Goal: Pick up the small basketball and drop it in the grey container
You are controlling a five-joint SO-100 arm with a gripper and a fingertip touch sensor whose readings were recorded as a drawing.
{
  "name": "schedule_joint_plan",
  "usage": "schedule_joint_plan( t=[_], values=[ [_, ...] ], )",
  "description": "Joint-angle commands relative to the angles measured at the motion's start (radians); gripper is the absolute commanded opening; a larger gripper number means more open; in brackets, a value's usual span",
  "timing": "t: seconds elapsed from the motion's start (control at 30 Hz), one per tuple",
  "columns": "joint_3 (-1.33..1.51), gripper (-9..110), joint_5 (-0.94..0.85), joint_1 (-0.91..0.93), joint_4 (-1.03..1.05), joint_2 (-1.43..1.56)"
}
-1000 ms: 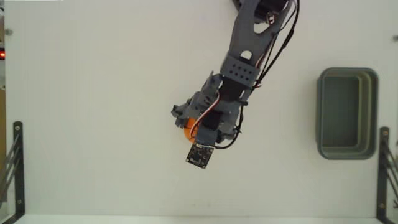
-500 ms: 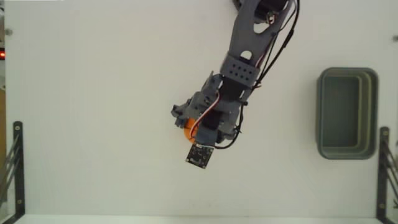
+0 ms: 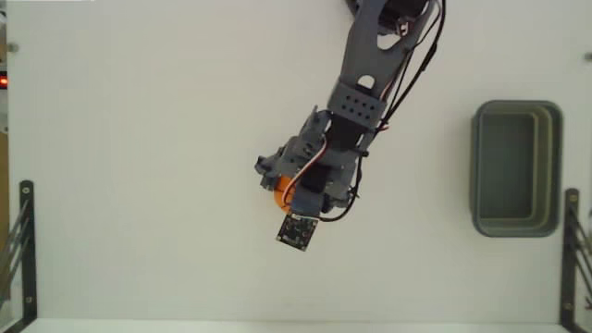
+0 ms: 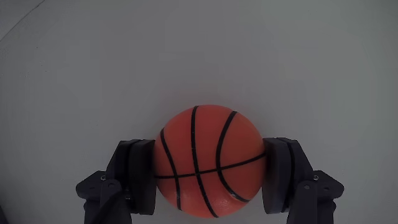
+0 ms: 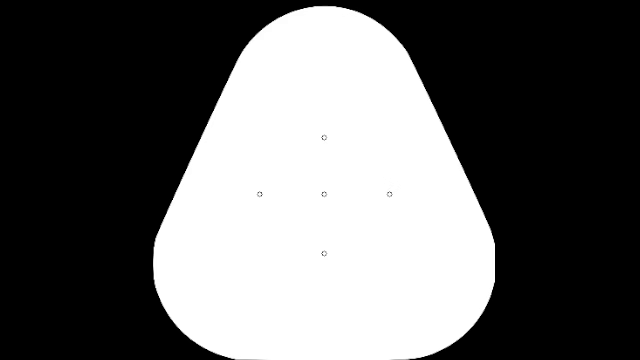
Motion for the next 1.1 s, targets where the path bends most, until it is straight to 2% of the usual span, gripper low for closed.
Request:
schedule_joint_plan(
  t=[0.0,1.07],
  values=[
    [0.004,99,0.005,0.022,-0.01,0.03],
    [0.004,91,0.005,0.022,-0.01,0.03]
  ],
)
